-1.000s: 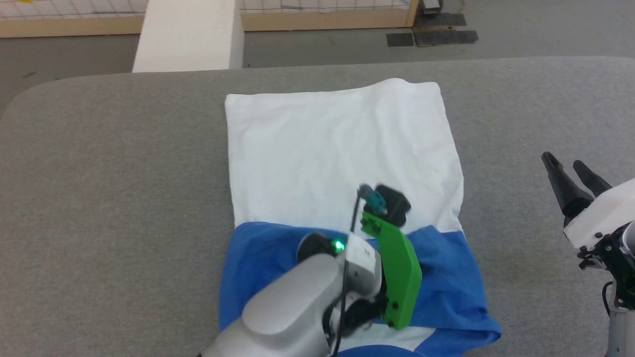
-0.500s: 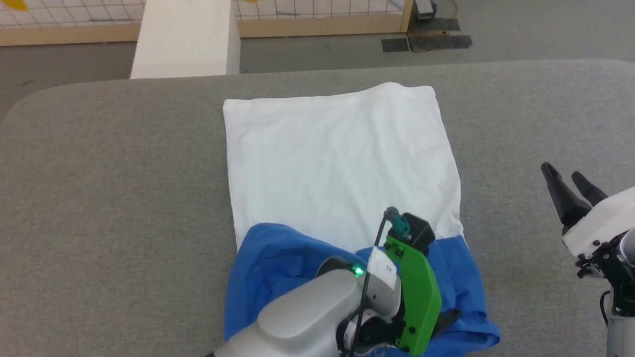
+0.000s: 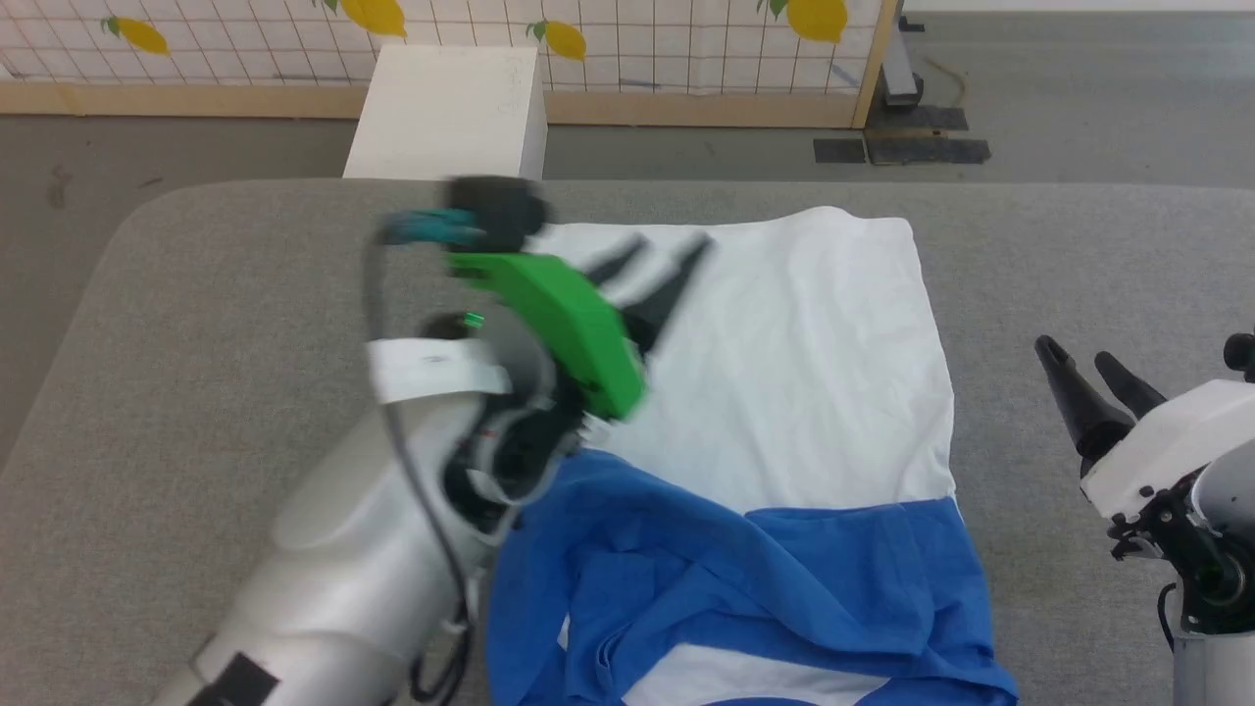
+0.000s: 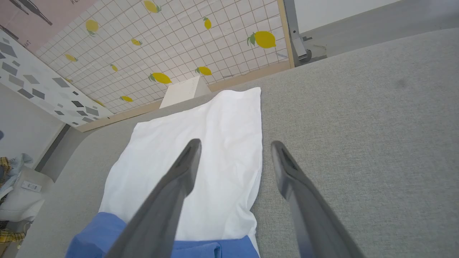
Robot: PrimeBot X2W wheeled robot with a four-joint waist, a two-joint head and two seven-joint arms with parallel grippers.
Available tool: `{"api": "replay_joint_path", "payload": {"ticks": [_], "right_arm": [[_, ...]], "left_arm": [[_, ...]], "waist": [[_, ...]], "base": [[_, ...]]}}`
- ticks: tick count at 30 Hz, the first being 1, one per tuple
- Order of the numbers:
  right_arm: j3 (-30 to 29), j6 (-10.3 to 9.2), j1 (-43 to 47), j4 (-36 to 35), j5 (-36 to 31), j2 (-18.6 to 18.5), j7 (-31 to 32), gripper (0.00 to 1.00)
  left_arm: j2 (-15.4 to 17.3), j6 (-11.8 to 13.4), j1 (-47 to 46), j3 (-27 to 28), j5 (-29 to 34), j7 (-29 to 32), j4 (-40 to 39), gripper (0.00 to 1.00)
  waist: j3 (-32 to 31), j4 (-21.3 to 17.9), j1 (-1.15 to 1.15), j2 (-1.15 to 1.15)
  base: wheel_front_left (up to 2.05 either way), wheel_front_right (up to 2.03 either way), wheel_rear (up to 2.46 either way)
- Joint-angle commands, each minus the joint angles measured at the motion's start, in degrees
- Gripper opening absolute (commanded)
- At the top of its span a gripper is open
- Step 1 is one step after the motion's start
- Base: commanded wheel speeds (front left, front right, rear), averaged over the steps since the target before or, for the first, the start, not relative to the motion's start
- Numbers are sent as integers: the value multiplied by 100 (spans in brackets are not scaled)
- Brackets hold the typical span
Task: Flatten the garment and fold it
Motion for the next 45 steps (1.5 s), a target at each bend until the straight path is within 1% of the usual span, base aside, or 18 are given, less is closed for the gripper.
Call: {"api": "replay_joint_path", "payload": {"ticks": [1,4,8,10,13,15,16,17,20,25,29,32,38,42,45], "right_arm": [[42,-8,-89,-24,-33,0,-3,100],[171,-8,-216,3,-53,-42,-46,100],[266,-8,-359,43,-39,-96,-109,100],[285,-8,-450,70,-57,-169,-120,100],[301,-8,-678,115,-130,-292,-89,100],[254,-8,-929,203,-169,-368,6,100],[284,-8,-1247,271,-246,-508,148,100],[271,-8,-1453,324,-275,-571,244,100],[321,-8,-2028,532,-420,-770,536,100],[470,-8,-3185,1042,-813,-1065,1272,100],[680,-8,-3974,1493,-1211,-1184,1886,100],[903,-8,-4424,1804,-1510,-1297,2318,100],[1233,-8,-4877,2228,-1919,-1486,2936,100],[1256,-8,-4961,2401,-2122,-1526,3075,100],[1316,-8,-4937,2493,-2156,-1529,3157,100]], "left_arm": [[119,52,104,224,130,-421,21,100],[437,196,356,648,474,-1366,121,100],[772,449,779,968,1041,-2479,204,100],[845,609,1003,1131,1336,-2704,132,100],[835,751,1272,1476,1816,-2781,-170,100],[618,756,1452,1986,2122,-2786,-581,100],[459,687,1644,2330,2480,-2787,-863,100],[373,635,1697,2484,2665,-2788,-994,100],[174,464,1746,2686,3084,-2789,-1154,100],[-66,237,1624,2842,3742,-2789,-1272,100],[-205,100,1500,2855,4128,-2789,-1245,100],[-334,15,1438,2888,4299,-2790,-1221,100],[-539,-98,1436,2989,4528,-2790,-1297,100],[-638,-155,1487,3048,4642,-2790,-1420,100],[-696,-200,1503,3094,4687,-2790,-1480,100]], "waist": [[70,-8,0,0],[206,-53,0,0],[418,-60,0,0],[558,-44,0,0],[815,-9,0,0],[1026,35,0,0],[1265,86,0,0],[1427,120,0,0],[1763,216,0,0],[2310,387,0,0],[2627,548,0,0],[2827,679,0,0],[3114,899,0,0],[3250,997,0,0],[3313,1033,0,0]], "base": [[0,0,0],[0,0,0],[0,0,0],[0,0,0],[0,0,0],[0,0,0],[0,0,0],[0,0,0],[0,0,0],[0,0,0],[0,0,0],[0,0,0],[0,0,0],[0,0,0],[0,0,0]]}}
